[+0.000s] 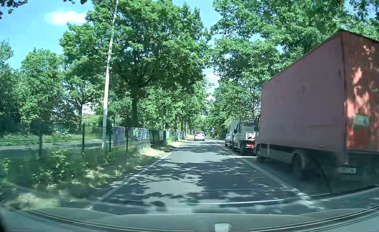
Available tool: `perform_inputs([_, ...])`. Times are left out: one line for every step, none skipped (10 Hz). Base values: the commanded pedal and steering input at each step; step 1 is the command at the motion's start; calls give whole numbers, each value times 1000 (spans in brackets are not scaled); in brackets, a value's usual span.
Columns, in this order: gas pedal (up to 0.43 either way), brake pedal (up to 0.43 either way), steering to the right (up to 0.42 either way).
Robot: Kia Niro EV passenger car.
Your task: Follow the waypoints while adhering to traffic rules and regulations
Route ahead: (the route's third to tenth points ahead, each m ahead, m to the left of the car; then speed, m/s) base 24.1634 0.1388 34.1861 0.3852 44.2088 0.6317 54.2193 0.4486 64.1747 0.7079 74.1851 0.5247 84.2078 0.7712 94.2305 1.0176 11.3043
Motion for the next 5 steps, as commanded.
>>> perform_inputs([98,30,0])
perform_inputs([98,30,-1])
perform_inputs([98,30,-1])
perform_inputs([98,30,-1])
perform_inputs([98,30,-2])
